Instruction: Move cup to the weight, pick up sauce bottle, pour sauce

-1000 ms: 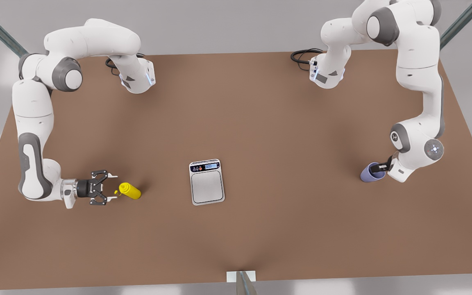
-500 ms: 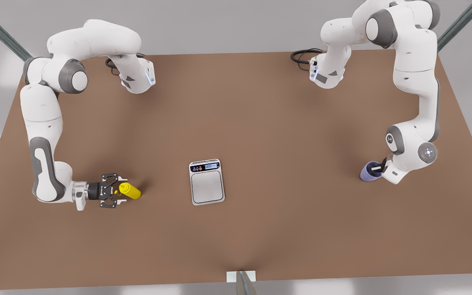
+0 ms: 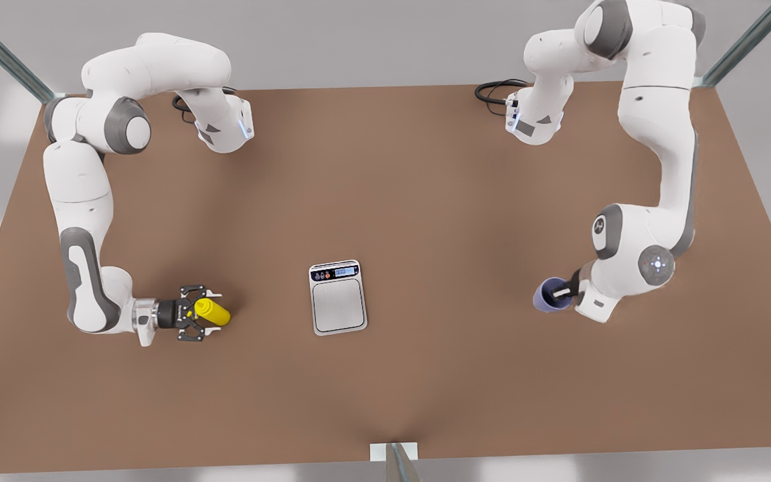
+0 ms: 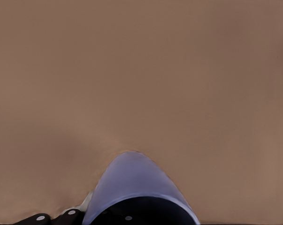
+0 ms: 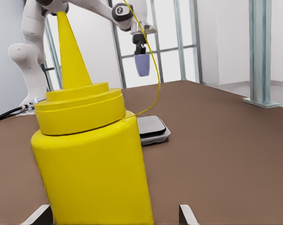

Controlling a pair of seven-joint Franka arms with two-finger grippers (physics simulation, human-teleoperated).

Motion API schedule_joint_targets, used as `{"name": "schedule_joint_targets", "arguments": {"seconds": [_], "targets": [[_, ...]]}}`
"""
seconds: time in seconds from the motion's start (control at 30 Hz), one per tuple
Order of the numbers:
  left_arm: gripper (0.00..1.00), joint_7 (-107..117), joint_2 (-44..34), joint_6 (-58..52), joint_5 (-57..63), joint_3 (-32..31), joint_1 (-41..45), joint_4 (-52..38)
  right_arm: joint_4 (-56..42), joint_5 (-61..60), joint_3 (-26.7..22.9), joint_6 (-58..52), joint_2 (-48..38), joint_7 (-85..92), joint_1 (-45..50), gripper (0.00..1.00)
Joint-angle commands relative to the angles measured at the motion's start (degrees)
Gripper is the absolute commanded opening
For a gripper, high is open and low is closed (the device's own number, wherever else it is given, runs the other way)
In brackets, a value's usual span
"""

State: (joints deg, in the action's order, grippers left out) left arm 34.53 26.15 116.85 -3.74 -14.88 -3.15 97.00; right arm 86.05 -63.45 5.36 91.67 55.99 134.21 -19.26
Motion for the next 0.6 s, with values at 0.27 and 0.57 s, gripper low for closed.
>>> {"name": "schedule_joint_targets", "arguments": {"seconds": [0.27,0.57], "targets": [[0.21,46.0,18.7,1.5,2.8,-2.9,25.1,-27.1,0.0,-0.4,0.0,0.9,-0.1,-0.2,1.2,0.48],[0.21,56.8,23.9,13.1,8.1,-1.9,36.4,-30.6,-6.7,6.9,0.0,0.2,-3.2,-13.4,2.3,0.43]]}}
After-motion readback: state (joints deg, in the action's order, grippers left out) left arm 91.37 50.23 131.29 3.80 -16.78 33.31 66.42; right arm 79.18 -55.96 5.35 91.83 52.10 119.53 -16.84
